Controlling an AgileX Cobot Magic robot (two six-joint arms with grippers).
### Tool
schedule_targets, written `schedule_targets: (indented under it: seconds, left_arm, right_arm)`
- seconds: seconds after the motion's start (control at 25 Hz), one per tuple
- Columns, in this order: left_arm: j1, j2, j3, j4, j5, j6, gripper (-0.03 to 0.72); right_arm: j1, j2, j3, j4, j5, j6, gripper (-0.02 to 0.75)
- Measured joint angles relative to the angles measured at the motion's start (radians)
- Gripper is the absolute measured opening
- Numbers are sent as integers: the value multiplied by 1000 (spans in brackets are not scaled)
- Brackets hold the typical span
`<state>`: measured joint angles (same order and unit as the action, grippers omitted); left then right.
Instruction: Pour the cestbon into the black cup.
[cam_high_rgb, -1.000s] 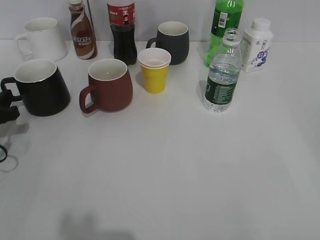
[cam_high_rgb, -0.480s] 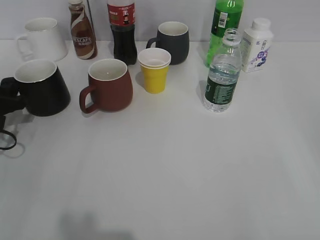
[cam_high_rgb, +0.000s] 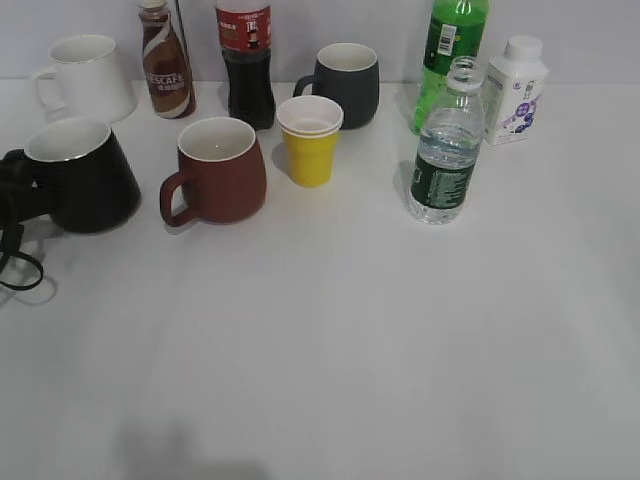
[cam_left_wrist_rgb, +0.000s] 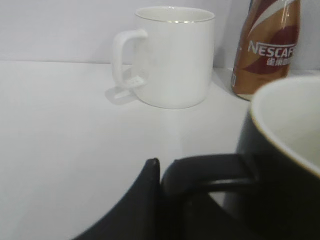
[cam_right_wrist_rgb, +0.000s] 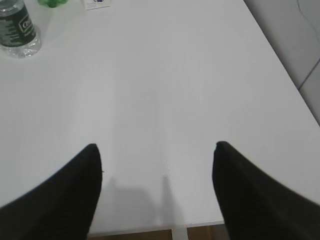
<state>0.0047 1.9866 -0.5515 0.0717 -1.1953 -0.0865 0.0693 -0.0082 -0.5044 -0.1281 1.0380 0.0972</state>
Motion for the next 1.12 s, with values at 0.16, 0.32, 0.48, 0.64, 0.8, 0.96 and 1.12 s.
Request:
schedule_targets:
  seconds: [0.16, 0.32, 0.48, 0.64, 0.8, 0.96, 1.12]
  left_arm:
    - [1, -49, 0, 15, 38, 7, 34]
    - [1, -150, 0, 31, 42, 8, 34]
    - [1, -253, 0, 34, 55, 8, 34]
    - [1, -364, 1, 44, 127, 8, 34]
    - [1, -479, 1, 67, 213, 8, 34]
    - [1, -561, 1, 139, 280, 8, 34]
    - [-1, -601, 1, 195, 334, -1, 34]
  right_arm:
    - [0, 39, -13, 27, -43, -72, 518]
    - [0, 173, -28, 80, -323, -173, 517]
    - [0, 375, -31, 204, -690, -272, 517]
    - [2, 612, -45, 273, -1007, -324, 515]
    - [45, 844, -89, 279, -1201, -300, 515]
    - [186, 1041, -107, 209, -1337, -190, 515]
    - [296, 1262, -107, 186, -1419, -154, 516]
